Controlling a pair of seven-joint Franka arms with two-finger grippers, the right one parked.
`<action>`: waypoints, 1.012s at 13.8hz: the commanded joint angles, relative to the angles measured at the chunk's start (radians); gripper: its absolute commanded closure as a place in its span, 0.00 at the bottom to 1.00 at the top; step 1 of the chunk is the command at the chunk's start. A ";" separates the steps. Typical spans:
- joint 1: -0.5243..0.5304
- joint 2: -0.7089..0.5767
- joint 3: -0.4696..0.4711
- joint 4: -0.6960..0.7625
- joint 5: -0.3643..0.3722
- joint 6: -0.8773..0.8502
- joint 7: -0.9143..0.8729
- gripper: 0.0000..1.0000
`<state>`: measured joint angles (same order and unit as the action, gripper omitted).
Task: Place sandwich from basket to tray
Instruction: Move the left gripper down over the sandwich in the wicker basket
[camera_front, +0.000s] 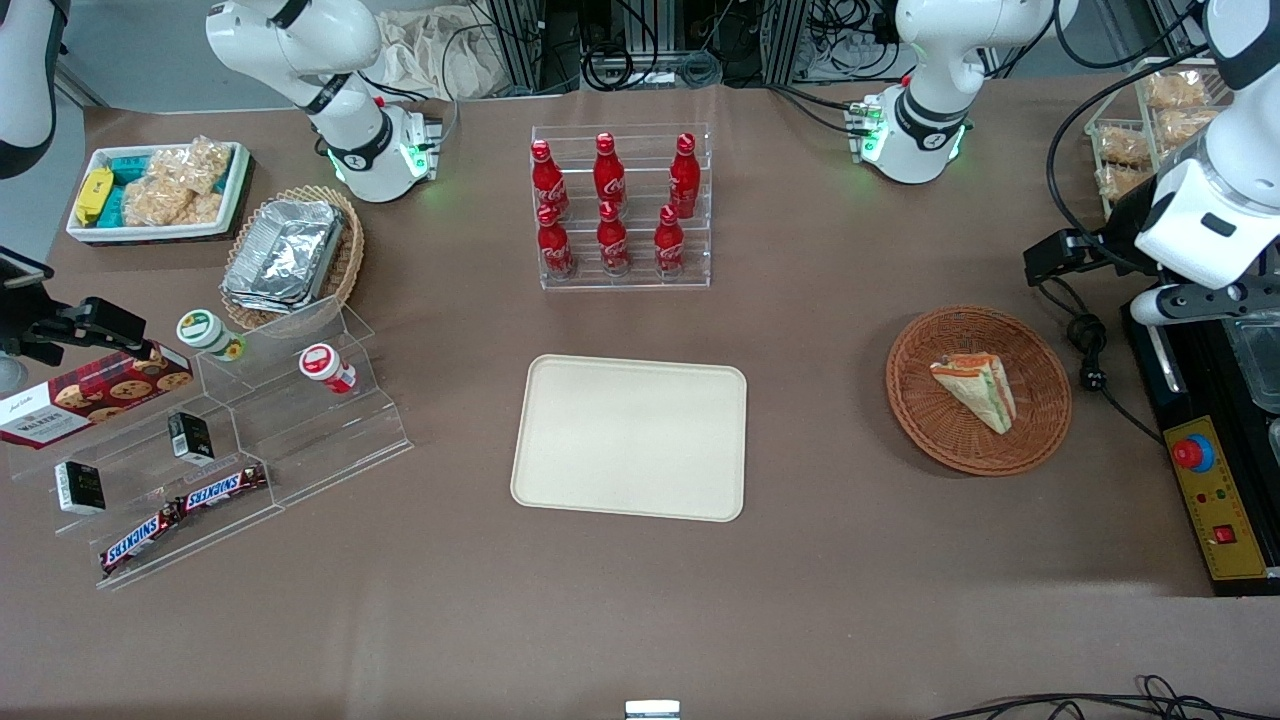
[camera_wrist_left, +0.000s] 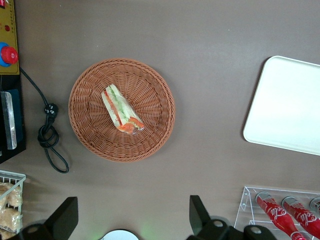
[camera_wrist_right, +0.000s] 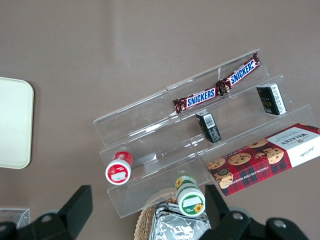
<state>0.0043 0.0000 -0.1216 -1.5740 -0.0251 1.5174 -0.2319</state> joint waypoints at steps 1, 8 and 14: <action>-0.012 0.014 0.007 0.031 0.004 -0.017 0.005 0.00; -0.004 0.003 0.010 -0.172 -0.009 0.120 -0.435 0.00; 0.054 -0.031 0.017 -0.532 0.001 0.467 -0.449 0.01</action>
<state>0.0309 0.0100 -0.1021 -1.9973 -0.0244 1.8939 -0.6651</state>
